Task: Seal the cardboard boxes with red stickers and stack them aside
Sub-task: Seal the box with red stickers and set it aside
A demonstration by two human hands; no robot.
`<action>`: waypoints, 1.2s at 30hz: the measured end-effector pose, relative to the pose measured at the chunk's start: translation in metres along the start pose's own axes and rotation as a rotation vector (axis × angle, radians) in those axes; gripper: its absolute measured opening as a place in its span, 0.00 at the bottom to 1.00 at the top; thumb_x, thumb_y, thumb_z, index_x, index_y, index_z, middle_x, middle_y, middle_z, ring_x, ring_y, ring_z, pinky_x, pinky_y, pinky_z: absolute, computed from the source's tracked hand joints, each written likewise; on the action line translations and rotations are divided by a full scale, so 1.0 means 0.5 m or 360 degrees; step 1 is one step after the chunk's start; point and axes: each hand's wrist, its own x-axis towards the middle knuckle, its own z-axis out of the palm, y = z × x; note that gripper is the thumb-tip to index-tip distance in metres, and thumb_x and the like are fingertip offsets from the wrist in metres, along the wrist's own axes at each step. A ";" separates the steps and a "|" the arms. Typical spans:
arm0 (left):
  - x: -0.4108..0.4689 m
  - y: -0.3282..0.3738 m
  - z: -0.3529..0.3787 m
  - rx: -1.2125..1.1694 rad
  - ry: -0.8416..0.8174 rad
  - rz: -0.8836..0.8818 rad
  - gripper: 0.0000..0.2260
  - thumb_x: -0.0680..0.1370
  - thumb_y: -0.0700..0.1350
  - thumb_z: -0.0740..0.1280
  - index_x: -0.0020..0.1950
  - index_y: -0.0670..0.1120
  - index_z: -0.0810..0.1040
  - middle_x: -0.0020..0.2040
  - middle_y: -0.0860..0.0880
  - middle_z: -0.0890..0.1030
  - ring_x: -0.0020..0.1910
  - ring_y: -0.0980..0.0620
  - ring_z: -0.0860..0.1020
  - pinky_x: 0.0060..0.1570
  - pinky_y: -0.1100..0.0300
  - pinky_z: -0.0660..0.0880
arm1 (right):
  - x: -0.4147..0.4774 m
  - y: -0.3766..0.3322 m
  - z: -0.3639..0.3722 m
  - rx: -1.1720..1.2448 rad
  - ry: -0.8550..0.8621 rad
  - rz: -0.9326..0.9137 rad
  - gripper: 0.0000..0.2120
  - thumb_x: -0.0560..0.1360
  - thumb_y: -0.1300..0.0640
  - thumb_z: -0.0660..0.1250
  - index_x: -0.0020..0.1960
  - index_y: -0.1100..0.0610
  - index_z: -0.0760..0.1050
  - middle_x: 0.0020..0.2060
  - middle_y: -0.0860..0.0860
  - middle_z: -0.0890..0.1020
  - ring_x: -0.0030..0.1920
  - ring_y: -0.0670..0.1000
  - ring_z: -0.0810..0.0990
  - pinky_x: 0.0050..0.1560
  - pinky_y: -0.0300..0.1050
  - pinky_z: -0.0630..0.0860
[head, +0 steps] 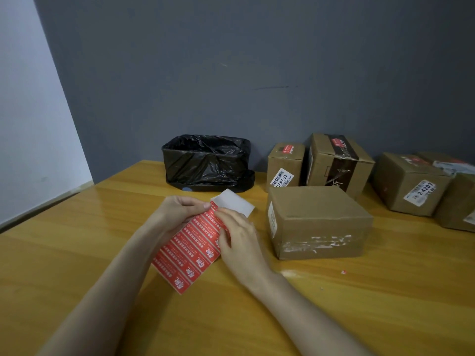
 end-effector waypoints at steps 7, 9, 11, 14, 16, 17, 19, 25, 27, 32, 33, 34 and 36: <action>-0.010 0.003 0.021 0.0106 -0.0154 0.0222 0.06 0.75 0.40 0.66 0.48 0.41 0.82 0.38 0.44 0.83 0.34 0.48 0.82 0.35 0.57 0.79 | 0.000 0.004 -0.012 0.0108 0.0221 0.0089 0.12 0.79 0.59 0.60 0.59 0.59 0.76 0.55 0.49 0.74 0.57 0.44 0.71 0.59 0.31 0.63; -0.012 0.005 0.026 0.0209 -0.0111 0.0308 0.05 0.74 0.41 0.68 0.46 0.43 0.83 0.39 0.44 0.84 0.35 0.48 0.82 0.38 0.57 0.78 | 0.003 0.003 -0.013 0.0253 0.0298 0.0167 0.08 0.78 0.59 0.62 0.54 0.59 0.76 0.50 0.49 0.75 0.50 0.44 0.74 0.54 0.33 0.69; -0.013 0.006 0.032 0.0270 -0.0073 0.0380 0.04 0.73 0.42 0.69 0.45 0.45 0.83 0.39 0.45 0.84 0.35 0.49 0.82 0.39 0.57 0.78 | 0.009 0.000 -0.019 0.0400 0.0361 0.0280 0.04 0.77 0.59 0.64 0.49 0.59 0.76 0.46 0.48 0.75 0.43 0.42 0.75 0.46 0.29 0.70; -0.016 0.010 0.040 0.0324 -0.0058 0.0482 0.03 0.73 0.41 0.70 0.44 0.45 0.84 0.39 0.45 0.84 0.35 0.49 0.82 0.38 0.59 0.79 | 0.019 -0.003 -0.026 0.0535 0.0460 0.0403 0.03 0.74 0.59 0.68 0.43 0.56 0.74 0.41 0.48 0.78 0.38 0.41 0.76 0.40 0.28 0.70; -0.020 0.013 0.043 0.0399 -0.0077 0.0542 0.04 0.73 0.40 0.69 0.43 0.46 0.84 0.38 0.45 0.84 0.34 0.50 0.82 0.36 0.61 0.79 | 0.021 -0.004 -0.028 0.0570 0.0446 0.0449 0.05 0.74 0.56 0.68 0.42 0.56 0.74 0.40 0.48 0.79 0.39 0.43 0.77 0.41 0.31 0.72; -0.021 0.014 0.045 0.0432 -0.0083 0.0566 0.05 0.74 0.39 0.69 0.42 0.47 0.84 0.37 0.46 0.84 0.34 0.51 0.82 0.35 0.63 0.78 | 0.021 -0.004 -0.029 0.0572 0.0425 0.0464 0.06 0.74 0.55 0.68 0.42 0.57 0.74 0.40 0.48 0.79 0.40 0.43 0.77 0.42 0.33 0.73; -0.023 0.017 0.045 0.0471 -0.0088 0.0606 0.07 0.74 0.39 0.69 0.40 0.49 0.84 0.37 0.48 0.84 0.34 0.51 0.82 0.34 0.64 0.78 | 0.020 -0.005 -0.030 0.0563 0.0407 0.0452 0.06 0.75 0.55 0.67 0.42 0.57 0.74 0.39 0.48 0.79 0.40 0.44 0.77 0.42 0.34 0.74; -0.023 0.019 0.035 0.0497 -0.0050 0.0521 0.05 0.74 0.40 0.69 0.42 0.48 0.83 0.36 0.50 0.84 0.34 0.52 0.82 0.33 0.65 0.77 | 0.026 -0.010 -0.038 0.0536 0.0505 0.0455 0.07 0.77 0.59 0.64 0.40 0.56 0.69 0.34 0.44 0.75 0.38 0.43 0.75 0.39 0.35 0.71; -0.015 0.015 0.027 0.0469 0.0043 0.0452 0.03 0.74 0.40 0.69 0.42 0.45 0.82 0.37 0.48 0.84 0.37 0.50 0.82 0.37 0.62 0.77 | 0.024 -0.014 -0.041 0.0563 0.0547 0.0445 0.08 0.77 0.60 0.62 0.40 0.54 0.67 0.34 0.44 0.73 0.37 0.44 0.74 0.39 0.36 0.69; 0.008 -0.006 0.020 0.0778 0.0304 0.0273 0.02 0.76 0.40 0.67 0.45 0.43 0.79 0.41 0.48 0.81 0.39 0.55 0.79 0.35 0.66 0.71 | 0.023 -0.015 -0.039 0.0618 0.0696 0.0416 0.09 0.79 0.56 0.56 0.40 0.51 0.62 0.36 0.48 0.71 0.40 0.50 0.71 0.42 0.45 0.68; 0.013 -0.012 0.019 0.0867 0.0340 0.0253 0.02 0.76 0.40 0.67 0.46 0.43 0.79 0.40 0.49 0.80 0.39 0.56 0.78 0.34 0.66 0.71 | 0.024 -0.015 -0.039 0.0626 0.0725 0.0409 0.08 0.78 0.54 0.55 0.40 0.50 0.61 0.36 0.48 0.71 0.39 0.49 0.71 0.42 0.44 0.68; 0.018 -0.018 0.017 0.0957 0.0379 0.0251 0.02 0.76 0.40 0.67 0.46 0.44 0.79 0.40 0.49 0.80 0.38 0.57 0.78 0.34 0.66 0.71 | 0.025 -0.016 -0.041 0.0635 0.0754 0.0405 0.08 0.78 0.53 0.54 0.40 0.48 0.61 0.36 0.46 0.71 0.39 0.46 0.70 0.41 0.42 0.67; 0.028 -0.026 0.013 0.1097 0.0450 0.0268 0.02 0.76 0.39 0.67 0.45 0.44 0.80 0.41 0.48 0.81 0.37 0.57 0.78 0.35 0.66 0.73 | 0.026 -0.020 -0.050 0.0678 0.0796 0.0411 0.09 0.79 0.54 0.54 0.40 0.46 0.60 0.35 0.44 0.69 0.37 0.43 0.69 0.39 0.38 0.65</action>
